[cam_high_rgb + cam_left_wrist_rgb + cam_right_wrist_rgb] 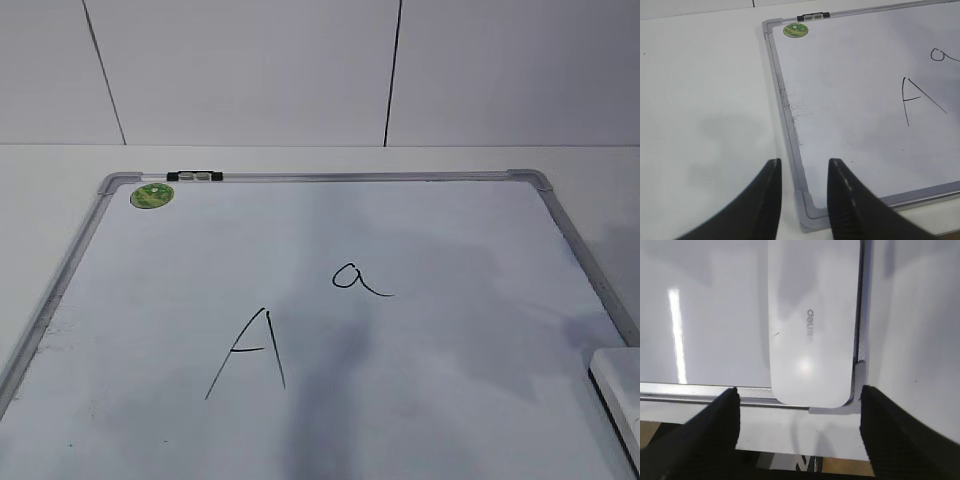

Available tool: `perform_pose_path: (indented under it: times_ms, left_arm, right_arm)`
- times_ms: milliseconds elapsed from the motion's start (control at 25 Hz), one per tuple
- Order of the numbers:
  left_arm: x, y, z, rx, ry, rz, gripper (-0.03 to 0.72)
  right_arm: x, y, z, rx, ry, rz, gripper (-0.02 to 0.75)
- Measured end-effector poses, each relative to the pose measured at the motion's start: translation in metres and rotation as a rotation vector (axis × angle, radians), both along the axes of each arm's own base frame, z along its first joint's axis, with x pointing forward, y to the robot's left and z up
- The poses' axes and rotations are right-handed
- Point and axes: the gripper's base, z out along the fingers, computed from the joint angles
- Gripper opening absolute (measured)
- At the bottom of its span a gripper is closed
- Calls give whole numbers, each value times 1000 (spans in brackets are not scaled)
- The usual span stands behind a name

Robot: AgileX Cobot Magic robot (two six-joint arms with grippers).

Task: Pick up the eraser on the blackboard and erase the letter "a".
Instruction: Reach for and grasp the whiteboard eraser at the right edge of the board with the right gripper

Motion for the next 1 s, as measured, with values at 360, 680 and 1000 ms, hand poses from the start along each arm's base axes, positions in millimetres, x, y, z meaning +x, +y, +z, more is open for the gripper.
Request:
perform_pose_path:
  times_ms: [360, 680, 1000]
  left_arm:
    - [0, 0, 0, 0, 0, 0, 235]
    - [0, 0, 0, 0, 0, 0, 235]
    - [0, 0, 0, 0, 0, 0, 235]
  right_arm:
    - [17, 6, -16, -22, 16, 40, 592]
    - [20, 11, -19, -37, 24, 29, 592]
    - [19, 11, -19, -38, 31, 25, 592]
